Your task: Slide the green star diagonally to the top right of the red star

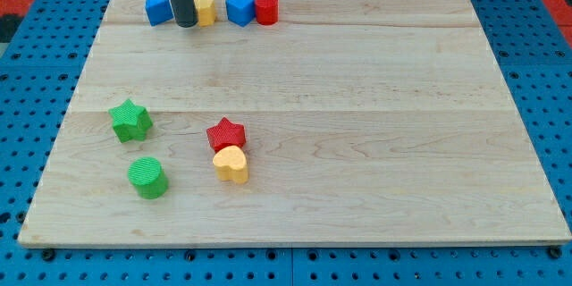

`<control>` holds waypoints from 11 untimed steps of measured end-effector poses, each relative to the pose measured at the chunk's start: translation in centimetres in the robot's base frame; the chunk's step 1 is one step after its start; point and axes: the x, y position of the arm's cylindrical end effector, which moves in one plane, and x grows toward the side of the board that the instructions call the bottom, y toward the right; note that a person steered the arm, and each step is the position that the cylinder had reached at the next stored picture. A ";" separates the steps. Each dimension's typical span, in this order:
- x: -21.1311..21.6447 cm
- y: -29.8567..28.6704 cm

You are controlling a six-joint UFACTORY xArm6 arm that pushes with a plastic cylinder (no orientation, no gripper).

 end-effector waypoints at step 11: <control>14.9 15.7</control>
